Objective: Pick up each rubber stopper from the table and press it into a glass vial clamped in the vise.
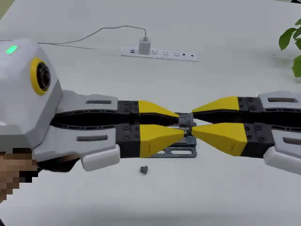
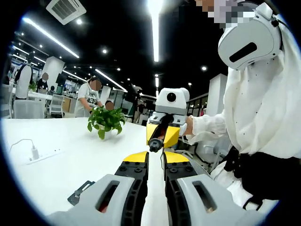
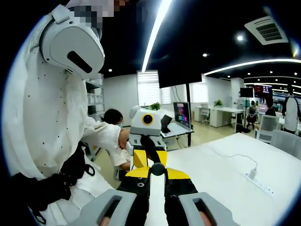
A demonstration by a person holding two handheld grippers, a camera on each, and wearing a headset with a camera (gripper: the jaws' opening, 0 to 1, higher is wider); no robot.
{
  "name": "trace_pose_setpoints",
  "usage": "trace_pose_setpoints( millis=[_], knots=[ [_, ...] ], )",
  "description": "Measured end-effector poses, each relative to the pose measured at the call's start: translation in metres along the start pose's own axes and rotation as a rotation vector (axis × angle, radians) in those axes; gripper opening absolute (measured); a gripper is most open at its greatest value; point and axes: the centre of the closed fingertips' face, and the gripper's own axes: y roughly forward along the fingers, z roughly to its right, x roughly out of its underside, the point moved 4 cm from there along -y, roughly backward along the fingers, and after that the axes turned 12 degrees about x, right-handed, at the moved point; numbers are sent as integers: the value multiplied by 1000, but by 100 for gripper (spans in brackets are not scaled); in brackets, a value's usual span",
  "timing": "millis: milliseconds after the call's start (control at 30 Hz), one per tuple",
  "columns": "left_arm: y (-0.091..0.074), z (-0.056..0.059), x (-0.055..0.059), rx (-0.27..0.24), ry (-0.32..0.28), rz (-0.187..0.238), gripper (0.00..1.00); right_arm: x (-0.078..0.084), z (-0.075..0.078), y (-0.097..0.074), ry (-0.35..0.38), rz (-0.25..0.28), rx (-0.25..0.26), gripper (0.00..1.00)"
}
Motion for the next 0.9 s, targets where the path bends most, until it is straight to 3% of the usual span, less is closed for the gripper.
trace_pose_setpoints(
  millis=[233,567,833,900],
  knots=[
    [-9,-5,10,-39,6,-41,13,2,7,-2,6,-12,27,5],
    [-20,-13,26,-124,37,-122,31,7,21,2,27,-40,64,5],
    [-33,-21,40,-198,68,-180,50,13,41,13,17,-107,77,5],
    [-37,-25,45,-230,75,-211,52,14,44,18,12,-130,76,5]
  ],
)
